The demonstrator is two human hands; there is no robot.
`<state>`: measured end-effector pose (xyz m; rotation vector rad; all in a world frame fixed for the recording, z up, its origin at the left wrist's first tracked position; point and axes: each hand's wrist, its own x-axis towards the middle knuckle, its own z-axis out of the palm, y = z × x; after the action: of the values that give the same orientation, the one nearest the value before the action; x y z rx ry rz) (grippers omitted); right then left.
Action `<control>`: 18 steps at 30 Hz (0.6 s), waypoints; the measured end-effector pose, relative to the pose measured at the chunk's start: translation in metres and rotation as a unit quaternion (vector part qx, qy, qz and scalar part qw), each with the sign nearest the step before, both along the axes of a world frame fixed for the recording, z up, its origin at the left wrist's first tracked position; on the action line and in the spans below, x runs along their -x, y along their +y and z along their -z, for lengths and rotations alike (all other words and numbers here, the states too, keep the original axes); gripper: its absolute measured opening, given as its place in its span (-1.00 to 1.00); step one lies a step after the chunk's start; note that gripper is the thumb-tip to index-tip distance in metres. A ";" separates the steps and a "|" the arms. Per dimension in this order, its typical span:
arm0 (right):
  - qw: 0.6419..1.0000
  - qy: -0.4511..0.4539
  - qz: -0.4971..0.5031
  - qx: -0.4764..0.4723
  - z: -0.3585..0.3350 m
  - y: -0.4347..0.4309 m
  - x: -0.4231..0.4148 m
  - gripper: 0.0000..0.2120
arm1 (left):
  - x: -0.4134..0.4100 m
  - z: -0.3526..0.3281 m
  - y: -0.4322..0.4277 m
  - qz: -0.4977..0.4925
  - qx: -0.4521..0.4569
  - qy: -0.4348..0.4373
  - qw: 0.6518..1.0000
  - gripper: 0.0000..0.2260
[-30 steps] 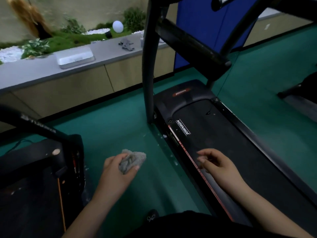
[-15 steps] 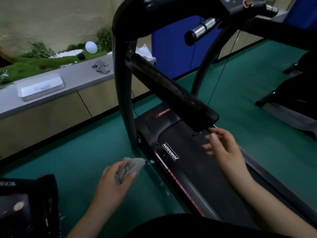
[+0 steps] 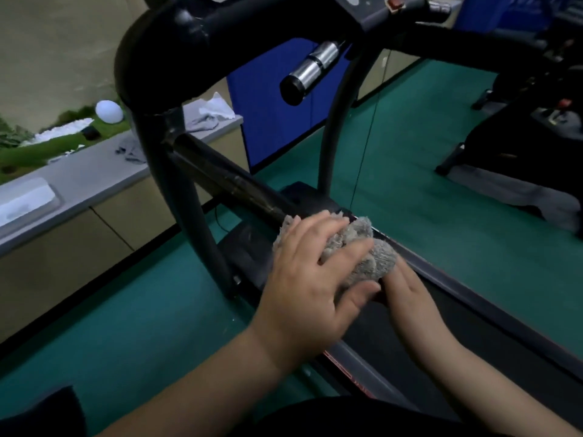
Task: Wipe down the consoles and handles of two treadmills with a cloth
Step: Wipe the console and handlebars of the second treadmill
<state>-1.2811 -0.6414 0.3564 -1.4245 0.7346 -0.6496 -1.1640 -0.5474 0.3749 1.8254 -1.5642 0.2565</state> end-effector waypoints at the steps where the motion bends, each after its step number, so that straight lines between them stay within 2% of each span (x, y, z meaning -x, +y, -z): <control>1: 1.000 0.000 0.004 -0.005 0.001 0.000 0.000 -0.85 | -0.001 0.003 -0.006 0.006 0.012 -0.018 1.000 -0.65; 5: 0.999 0.027 0.026 0.039 0.004 0.004 -0.002 -0.66 | -0.056 0.007 -0.015 0.006 0.088 -0.069 0.994 -0.67; 9: 0.996 0.061 0.037 0.045 -0.001 0.004 -0.004 -0.53 | -0.142 0.006 -0.015 -0.117 0.088 -0.030 0.989 -0.67; 11: 0.994 0.071 0.056 0.058 -0.003 0.006 -0.007 -0.51 | -0.148 0.000 -0.015 -0.144 0.081 0.000 0.986 -0.69; 13: 0.990 0.080 0.090 0.070 -0.002 0.009 -0.012 -0.61 | -0.116 -0.006 -0.018 -0.094 0.066 -0.005 0.993 -0.72; 15: 0.986 0.082 0.122 0.075 -0.003 0.011 -0.017 -0.72 | -0.068 -0.004 -0.016 0.022 0.058 -0.046 0.997 -0.77; 17: 0.984 0.076 0.145 0.069 -0.003 0.012 -0.021 -0.72 | -0.043 0.000 -0.014 0.112 0.050 -0.069 0.990 -0.74; 18: 0.983 0.075 0.154 0.068 -0.003 0.013 -0.022 -0.64 | -0.048 0.001 -0.017 0.139 0.052 -0.082 0.985 -0.72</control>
<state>-1.2591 -0.6280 0.3595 -1.5097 1.0596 -0.8501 -1.1160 -0.5641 0.3735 1.5150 -1.8608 0.3576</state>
